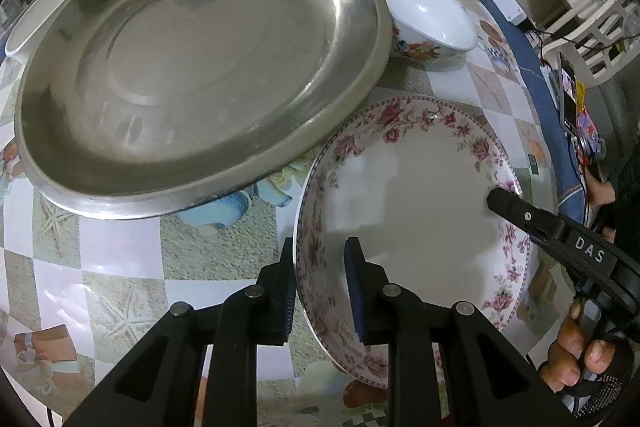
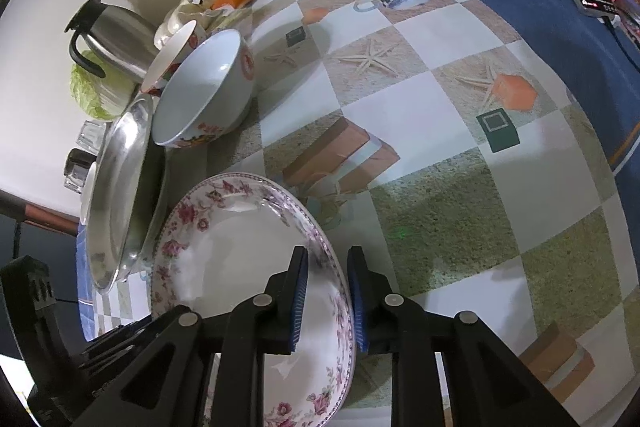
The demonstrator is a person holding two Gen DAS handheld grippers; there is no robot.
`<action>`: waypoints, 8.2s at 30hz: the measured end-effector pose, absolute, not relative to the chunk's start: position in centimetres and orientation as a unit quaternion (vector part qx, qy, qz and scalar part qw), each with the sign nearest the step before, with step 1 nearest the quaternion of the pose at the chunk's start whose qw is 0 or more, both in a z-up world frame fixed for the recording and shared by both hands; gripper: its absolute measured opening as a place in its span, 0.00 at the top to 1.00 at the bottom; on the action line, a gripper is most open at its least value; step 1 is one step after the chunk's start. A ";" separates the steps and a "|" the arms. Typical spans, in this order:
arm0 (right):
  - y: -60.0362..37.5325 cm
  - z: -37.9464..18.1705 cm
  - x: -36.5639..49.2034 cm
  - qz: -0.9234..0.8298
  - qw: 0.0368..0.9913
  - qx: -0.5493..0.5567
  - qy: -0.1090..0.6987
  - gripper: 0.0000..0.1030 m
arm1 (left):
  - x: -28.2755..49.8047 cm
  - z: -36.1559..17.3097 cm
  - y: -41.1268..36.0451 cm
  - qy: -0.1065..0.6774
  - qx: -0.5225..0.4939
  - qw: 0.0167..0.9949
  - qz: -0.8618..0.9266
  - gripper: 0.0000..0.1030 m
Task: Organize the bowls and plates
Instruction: 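Lift the floral plate with both tools and carry it toward the steel basin, then lower the floral plate into the steel basin and open both tools, then move both tools to the rim of the red-rimmed white bowl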
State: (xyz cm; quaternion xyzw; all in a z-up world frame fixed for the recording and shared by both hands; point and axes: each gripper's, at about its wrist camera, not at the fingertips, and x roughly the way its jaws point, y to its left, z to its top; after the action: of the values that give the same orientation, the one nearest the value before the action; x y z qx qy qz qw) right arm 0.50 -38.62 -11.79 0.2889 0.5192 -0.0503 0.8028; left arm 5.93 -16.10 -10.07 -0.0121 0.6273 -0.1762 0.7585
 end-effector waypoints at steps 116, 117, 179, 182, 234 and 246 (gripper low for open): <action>-25.9 -7.0 15.1 0.079 0.855 0.209 0.467 0.79 | 18.9 -6.1 -1.2 0.512 -0.177 0.837 -0.081 0.77; -25.9 -7.2 15.1 0.078 0.855 0.209 0.469 0.79 | 19.0 -6.2 -1.3 0.513 -0.175 0.836 -0.081 0.77; -25.4 -3.2 13.5 -0.014 0.883 0.107 0.456 0.26 | 17.5 -3.5 -1.3 0.508 -0.113 0.853 -0.031 0.26; -25.5 -3.0 13.3 -0.016 0.884 0.106 0.455 0.21 | 17.3 -3.6 -0.9 0.512 -0.111 0.851 -0.018 0.22; -27.4 0.4 15.5 -0.054 0.887 0.141 0.436 0.00 | 21.6 -0.3 -3.1 0.490 -0.098 0.866 0.007 0.04; -28.6 3.4 13.8 -0.053 0.896 0.126 0.423 0.00 | 19.0 0.6 -3.9 0.496 -0.122 0.859 -0.033 0.04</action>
State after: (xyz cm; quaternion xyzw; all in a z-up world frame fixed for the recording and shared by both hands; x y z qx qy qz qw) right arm 13.79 -28.61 3.43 0.1264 0.4227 -0.0528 0.8959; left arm 19.03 -3.86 0.62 -0.1217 0.4962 -0.0332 0.8590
